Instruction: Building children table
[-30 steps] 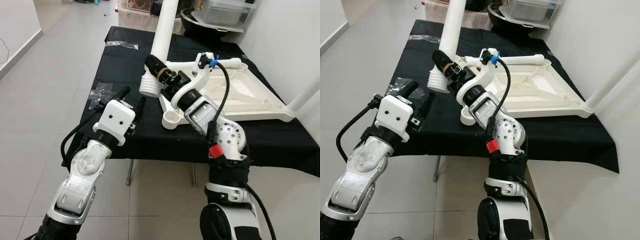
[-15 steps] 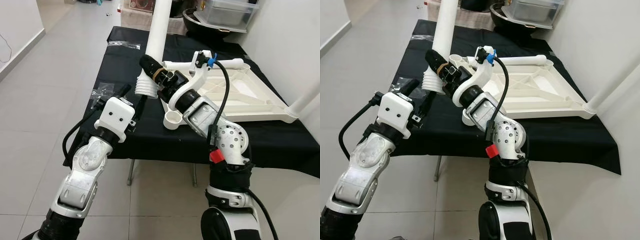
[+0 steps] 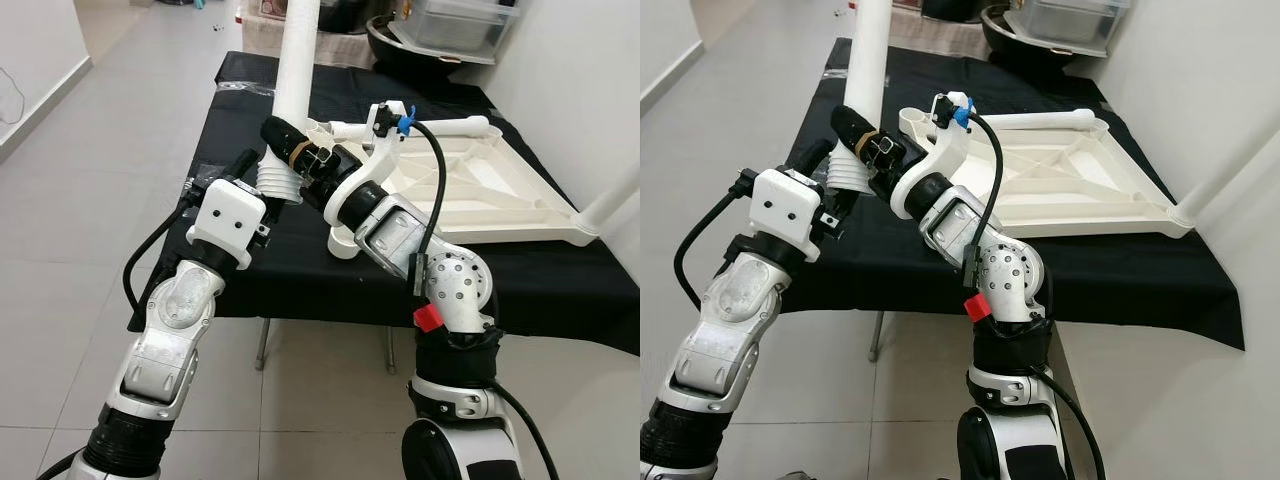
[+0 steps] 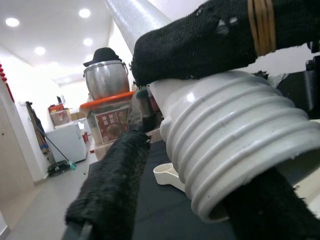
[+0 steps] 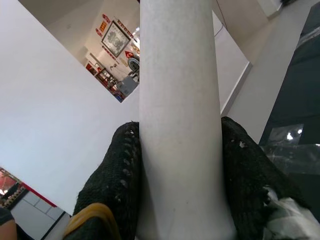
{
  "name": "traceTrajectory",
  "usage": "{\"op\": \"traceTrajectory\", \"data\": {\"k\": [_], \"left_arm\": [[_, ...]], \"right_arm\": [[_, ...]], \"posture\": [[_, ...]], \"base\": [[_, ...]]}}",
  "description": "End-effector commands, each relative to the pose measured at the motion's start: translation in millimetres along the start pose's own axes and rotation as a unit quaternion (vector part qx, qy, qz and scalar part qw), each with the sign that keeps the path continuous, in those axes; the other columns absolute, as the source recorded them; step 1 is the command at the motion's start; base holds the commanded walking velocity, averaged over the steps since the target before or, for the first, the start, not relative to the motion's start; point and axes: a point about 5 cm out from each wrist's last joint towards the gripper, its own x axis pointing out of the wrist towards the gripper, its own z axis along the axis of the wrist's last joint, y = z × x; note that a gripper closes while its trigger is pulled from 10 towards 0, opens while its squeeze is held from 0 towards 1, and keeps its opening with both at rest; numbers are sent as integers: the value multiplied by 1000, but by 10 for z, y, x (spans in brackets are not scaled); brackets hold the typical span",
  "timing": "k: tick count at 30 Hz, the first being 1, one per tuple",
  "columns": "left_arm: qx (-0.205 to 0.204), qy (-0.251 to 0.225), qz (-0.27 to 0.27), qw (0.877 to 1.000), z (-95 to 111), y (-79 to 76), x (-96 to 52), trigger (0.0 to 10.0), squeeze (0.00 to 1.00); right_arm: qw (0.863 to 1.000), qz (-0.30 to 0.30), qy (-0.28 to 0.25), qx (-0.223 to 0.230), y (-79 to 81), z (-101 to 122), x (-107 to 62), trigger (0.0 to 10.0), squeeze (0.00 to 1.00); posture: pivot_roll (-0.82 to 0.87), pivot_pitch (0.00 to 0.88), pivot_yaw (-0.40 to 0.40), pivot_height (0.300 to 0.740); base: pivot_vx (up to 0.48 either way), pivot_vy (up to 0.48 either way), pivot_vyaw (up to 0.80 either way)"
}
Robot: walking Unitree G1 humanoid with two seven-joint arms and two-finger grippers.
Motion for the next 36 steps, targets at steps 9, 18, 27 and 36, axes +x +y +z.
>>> {"op": "traceTrajectory", "data": {"k": [9,18,27,36], "left_arm": [[12,21,17,1000,-88,15,-3,0,0],[28,19,-12,999,-95,26,-60,0,0],[35,18,-56,998,-76,32,-163,0,0],[52,15,-146,988,-55,-30,-308,10000,0]], "right_arm": [[977,-23,-7,212,-174,-639,-206,0,0],[982,-27,-5,185,-225,-547,-201,10000,0],[988,-15,6,154,-254,-453,-192,10000,0],[990,3,59,126,-290,-459,-176,10000,0]], "posture": [[67,77,-141,740],[67,79,-140,740],[76,78,-141,740],[81,83,-144,740]], "base": [[0,0,0],[0,0,0],[0,0,0],[0,0,0]]}}
